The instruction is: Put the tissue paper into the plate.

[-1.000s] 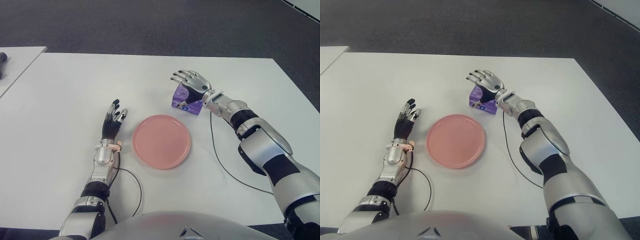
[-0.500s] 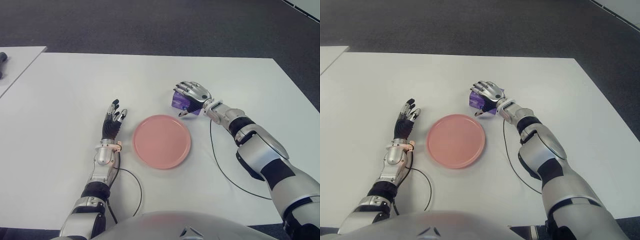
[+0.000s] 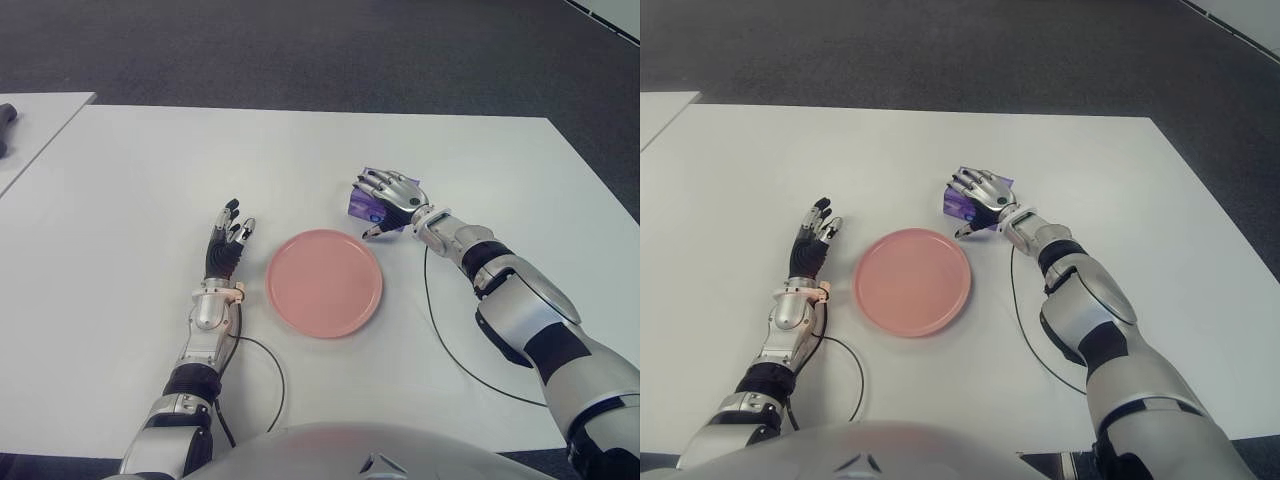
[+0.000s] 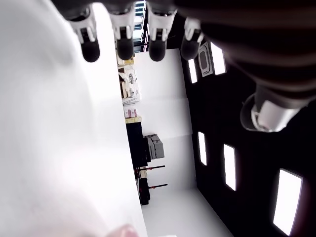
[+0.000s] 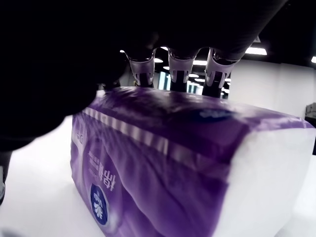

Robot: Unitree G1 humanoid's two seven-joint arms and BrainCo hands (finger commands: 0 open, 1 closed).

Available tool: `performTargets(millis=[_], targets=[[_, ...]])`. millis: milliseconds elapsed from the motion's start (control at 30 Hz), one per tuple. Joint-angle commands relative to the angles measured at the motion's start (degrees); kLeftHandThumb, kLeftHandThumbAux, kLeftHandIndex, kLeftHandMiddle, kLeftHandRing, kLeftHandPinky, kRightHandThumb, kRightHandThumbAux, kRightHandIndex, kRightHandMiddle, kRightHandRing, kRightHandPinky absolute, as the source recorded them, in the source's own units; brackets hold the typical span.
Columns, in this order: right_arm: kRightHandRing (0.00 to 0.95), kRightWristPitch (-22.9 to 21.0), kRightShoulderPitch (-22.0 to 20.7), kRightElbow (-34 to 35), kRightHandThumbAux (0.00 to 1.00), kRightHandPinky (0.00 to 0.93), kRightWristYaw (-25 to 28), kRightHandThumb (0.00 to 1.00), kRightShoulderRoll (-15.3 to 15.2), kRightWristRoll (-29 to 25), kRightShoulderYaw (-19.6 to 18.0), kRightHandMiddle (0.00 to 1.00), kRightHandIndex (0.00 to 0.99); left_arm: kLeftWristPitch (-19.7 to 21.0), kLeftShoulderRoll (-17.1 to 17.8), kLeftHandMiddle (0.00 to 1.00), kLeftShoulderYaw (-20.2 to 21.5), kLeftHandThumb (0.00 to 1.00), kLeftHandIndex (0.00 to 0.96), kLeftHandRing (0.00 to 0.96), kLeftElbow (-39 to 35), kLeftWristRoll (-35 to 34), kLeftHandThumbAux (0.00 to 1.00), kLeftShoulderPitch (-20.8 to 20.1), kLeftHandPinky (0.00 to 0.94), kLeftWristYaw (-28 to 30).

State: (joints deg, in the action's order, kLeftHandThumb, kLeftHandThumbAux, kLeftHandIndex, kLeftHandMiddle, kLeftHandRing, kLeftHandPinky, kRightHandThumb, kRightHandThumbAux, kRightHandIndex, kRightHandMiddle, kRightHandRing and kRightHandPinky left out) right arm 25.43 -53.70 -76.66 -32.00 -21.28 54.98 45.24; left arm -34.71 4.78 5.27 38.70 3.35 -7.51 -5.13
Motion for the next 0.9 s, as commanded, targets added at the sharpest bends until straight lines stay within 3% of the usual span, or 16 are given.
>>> performTargets(millis=[33, 600, 900], targets=[[0.000, -0.3, 2.7, -0.7, 0.449, 0.000, 1.7, 0.159, -0.8, -1.1, -0.9, 0.033, 0.000, 2.0, -0.2, 0.000, -0.5, 0.000, 0.000, 0.000, 1.8, -0.2, 0.419, 2.1, 0.000, 1.1], [0.000, 0.1, 7.0, -0.8, 0.457, 0.000, 4.3, 0.190, -1.0, -4.2, -3.5, 0.037, 0.000, 0.9, 0.2, 0.000, -0.2, 0.000, 0.000, 0.000, 2.8, -0.5, 0.455, 1.8, 0.000, 2.2], [0.003, 2.3, 10.4, -0.3, 0.490, 0.000, 3.9, 0.223, -2.8, -5.4, -4.3, 0.039, 0.000, 0.7, 0.4, 0.000, -0.3, 0.000, 0.000, 0.000, 2.7, -0.3, 0.454, 1.8, 0.000, 2.2]])
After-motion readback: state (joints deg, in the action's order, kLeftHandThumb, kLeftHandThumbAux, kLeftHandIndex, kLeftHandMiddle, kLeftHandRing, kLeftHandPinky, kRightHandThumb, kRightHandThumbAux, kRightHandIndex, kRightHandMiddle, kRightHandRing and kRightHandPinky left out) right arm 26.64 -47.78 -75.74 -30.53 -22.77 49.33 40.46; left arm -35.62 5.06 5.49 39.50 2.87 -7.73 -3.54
